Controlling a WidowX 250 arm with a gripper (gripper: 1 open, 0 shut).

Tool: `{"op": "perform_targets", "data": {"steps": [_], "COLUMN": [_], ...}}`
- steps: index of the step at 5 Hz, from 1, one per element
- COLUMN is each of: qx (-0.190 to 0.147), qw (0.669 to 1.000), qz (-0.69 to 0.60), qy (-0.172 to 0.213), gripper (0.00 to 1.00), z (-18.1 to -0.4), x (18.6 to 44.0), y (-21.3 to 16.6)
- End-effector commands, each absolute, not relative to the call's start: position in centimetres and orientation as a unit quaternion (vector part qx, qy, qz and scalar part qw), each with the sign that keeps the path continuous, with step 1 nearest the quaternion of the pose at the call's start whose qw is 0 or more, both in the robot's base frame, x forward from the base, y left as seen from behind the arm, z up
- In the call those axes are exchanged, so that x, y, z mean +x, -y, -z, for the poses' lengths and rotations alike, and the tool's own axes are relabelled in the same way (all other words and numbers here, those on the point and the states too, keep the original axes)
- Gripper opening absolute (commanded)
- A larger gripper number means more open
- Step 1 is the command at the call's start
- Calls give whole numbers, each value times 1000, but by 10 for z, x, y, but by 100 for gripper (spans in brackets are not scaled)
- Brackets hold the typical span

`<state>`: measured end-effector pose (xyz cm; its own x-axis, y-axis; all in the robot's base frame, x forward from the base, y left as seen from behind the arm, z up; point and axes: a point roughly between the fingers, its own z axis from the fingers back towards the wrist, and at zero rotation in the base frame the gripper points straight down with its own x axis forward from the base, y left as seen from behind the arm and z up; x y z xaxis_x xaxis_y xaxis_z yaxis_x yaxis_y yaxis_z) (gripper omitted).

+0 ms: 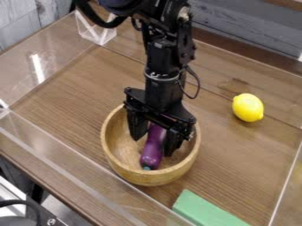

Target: Remove the purple eggplant from inside the brown bowl and put it on the table

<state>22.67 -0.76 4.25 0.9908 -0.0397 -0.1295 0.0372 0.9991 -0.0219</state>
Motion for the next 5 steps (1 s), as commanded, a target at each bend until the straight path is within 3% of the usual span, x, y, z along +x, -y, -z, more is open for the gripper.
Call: {"op": "perform_targets", "data": {"steps": [1,5], "qx": [-14,-25], "qw": [999,999], "qz": [15,10], "qy": [-48,-31], "gripper": [100,100], "z": [-46,-41], "x": [232,234], "y": [6,6]}}
